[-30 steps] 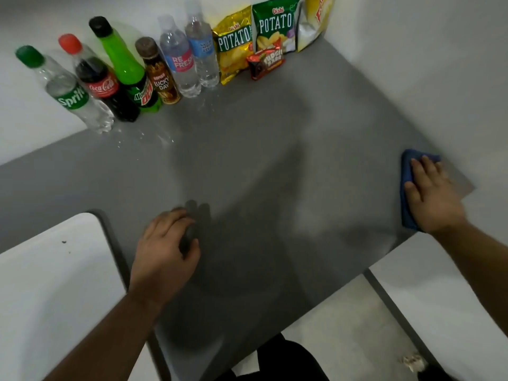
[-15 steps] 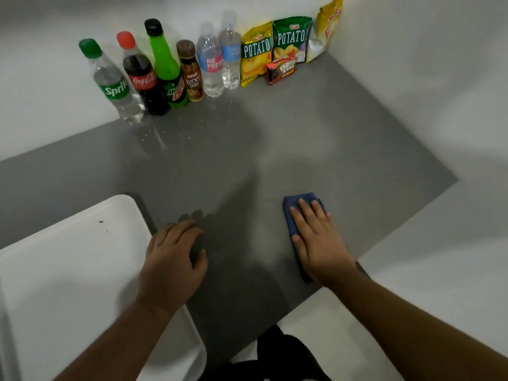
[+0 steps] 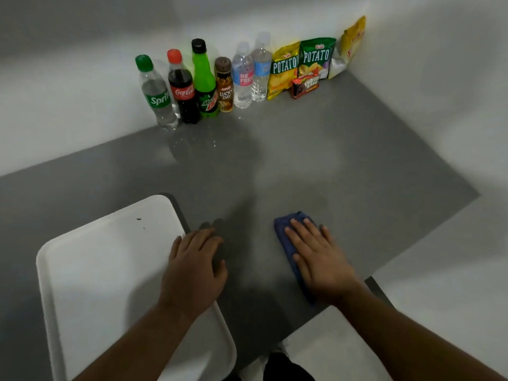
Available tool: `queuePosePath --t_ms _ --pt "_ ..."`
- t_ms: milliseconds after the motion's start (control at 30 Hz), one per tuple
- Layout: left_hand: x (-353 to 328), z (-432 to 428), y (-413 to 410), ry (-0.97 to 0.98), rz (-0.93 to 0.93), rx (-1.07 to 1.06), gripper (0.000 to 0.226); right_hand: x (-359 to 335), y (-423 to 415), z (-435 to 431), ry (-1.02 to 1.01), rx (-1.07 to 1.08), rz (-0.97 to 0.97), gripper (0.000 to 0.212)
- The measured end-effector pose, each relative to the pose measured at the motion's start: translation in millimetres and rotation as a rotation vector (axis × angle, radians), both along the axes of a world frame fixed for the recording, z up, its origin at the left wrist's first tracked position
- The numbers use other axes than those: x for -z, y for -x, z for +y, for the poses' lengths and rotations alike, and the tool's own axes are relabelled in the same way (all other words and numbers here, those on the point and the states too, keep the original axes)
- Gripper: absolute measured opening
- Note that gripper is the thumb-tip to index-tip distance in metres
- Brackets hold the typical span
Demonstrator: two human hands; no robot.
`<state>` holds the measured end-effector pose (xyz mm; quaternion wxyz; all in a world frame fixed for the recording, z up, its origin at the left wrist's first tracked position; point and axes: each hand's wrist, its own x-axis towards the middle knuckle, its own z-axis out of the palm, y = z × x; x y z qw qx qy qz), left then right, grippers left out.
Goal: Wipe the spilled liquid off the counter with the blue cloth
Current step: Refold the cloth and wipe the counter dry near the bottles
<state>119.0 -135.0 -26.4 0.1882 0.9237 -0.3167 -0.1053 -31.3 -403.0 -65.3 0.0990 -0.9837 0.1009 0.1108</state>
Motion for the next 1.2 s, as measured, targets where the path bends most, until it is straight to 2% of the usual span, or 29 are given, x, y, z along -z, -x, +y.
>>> queuePosePath --t_ms 233,367,467,667,767,833,900,1067,1200 --pt "3 6 -7 -0.014 0.049 -0.037 0.051 5 -47 -144 0.064 0.385 -0.036 0.062" --pt "7 6 -10 -0.033 0.113 -0.067 0.051 6 -88 -136 0.130 0.469 -0.074 0.058" --pt "10 4 -9 -0.028 0.118 -0.101 0.051 -2 -105 -74 0.098 0.295 -0.137 0.063" --pt "5 -6 6 -0.030 0.056 -0.116 0.047 11 -74 72 -0.038 -0.085 -0.092 0.062" --pt "6 -10 25 0.033 -0.032 -0.045 0.044 9 -39 58 -0.082 -0.154 -0.111 0.058" --pt "6 -17 40 0.037 -0.005 0.001 0.048 4 -16 22 -0.046 -0.151 -0.121 0.057" --pt "4 -27 55 0.027 0.047 0.039 0.048 -1 5 -26 0.025 -0.071 -0.116 0.058" --pt "-6 -55 88 0.027 0.079 0.090 0.044 -7 41 -145 0.059 0.312 -0.095 0.056" --pt "-5 -75 107 0.054 0.055 0.021 0.045 -5 35 -123 0.052 0.355 -0.138 0.060"
